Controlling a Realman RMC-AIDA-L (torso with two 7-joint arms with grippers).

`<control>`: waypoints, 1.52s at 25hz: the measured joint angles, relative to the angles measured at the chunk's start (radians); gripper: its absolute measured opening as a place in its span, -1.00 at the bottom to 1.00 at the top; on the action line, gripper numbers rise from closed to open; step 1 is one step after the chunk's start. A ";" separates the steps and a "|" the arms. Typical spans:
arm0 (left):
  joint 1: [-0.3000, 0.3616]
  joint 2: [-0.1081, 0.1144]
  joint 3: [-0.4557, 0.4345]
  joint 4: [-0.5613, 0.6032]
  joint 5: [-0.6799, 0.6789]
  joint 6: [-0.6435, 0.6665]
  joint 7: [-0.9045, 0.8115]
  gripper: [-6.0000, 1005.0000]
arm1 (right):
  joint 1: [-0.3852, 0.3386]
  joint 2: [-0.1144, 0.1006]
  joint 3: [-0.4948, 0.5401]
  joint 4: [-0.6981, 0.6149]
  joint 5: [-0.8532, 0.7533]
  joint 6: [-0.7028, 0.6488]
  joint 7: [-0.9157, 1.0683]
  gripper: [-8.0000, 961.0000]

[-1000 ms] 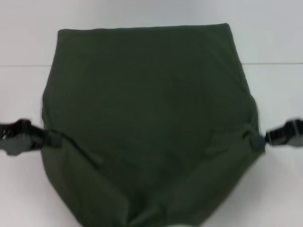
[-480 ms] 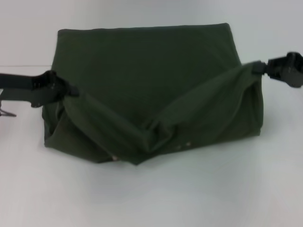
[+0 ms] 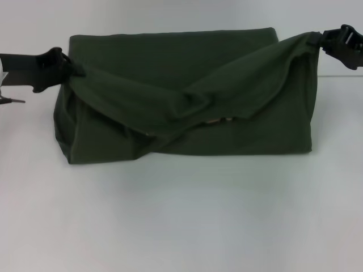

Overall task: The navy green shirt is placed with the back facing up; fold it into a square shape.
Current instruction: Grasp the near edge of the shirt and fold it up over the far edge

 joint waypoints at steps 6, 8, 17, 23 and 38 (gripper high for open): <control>-0.013 -0.039 0.007 0.004 0.010 -0.163 -0.009 -0.95 | 0.024 0.011 -0.001 0.074 0.006 0.180 -0.076 -0.93; -0.015 -0.048 0.014 0.004 0.014 -0.204 -0.011 -0.95 | 0.030 0.014 -0.010 0.098 0.007 0.248 -0.099 -0.92; -0.019 -0.082 0.102 0.003 0.016 -0.384 -0.030 -0.95 | 0.071 0.032 -0.198 0.140 0.008 0.508 -0.123 -0.92; -0.010 -0.097 0.131 0.004 0.017 -0.460 -0.037 -0.95 | 0.078 0.039 -0.251 0.143 0.010 0.560 -0.123 -0.91; -0.008 -0.156 0.160 0.075 0.017 -0.488 -0.033 -0.95 | 0.154 0.044 -0.275 0.188 0.077 0.535 -0.312 -0.90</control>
